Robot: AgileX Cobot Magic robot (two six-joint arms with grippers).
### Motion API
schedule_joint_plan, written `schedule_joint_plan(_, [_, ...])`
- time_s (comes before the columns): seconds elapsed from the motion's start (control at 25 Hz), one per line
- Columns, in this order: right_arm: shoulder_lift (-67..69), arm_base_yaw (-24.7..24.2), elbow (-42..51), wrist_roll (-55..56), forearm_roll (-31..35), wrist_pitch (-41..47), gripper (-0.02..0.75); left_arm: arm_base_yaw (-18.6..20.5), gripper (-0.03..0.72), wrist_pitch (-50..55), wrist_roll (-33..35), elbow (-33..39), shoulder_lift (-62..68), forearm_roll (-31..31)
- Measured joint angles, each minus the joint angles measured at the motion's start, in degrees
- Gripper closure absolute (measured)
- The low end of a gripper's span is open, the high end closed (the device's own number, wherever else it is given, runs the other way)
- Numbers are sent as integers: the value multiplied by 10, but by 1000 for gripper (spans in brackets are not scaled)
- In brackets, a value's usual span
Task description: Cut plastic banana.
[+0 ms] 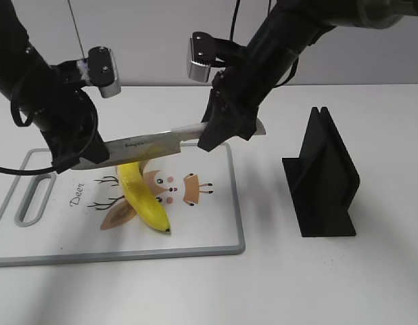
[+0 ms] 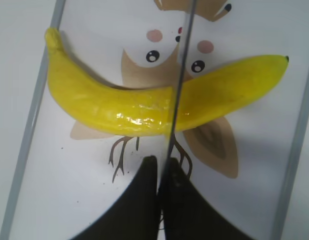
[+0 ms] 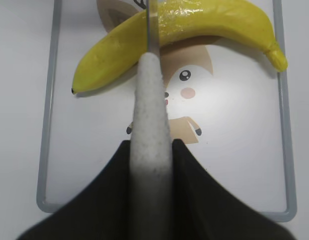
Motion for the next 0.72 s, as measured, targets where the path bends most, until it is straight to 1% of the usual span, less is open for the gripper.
schedule_joint_plan(0.28, [54,1,0,19,-16,-13,554,-2,695,-29,3,0,65,-4])
schedule_joint_plan(0.48, [81,-2,-7,29,-28,-10,547,-9,691,-41,4,0,84,-8])
schedule_joint_plan(0.72, [91,-3,-8,28,-32,-11,537,-19,691,-93,9,29,101,-9])
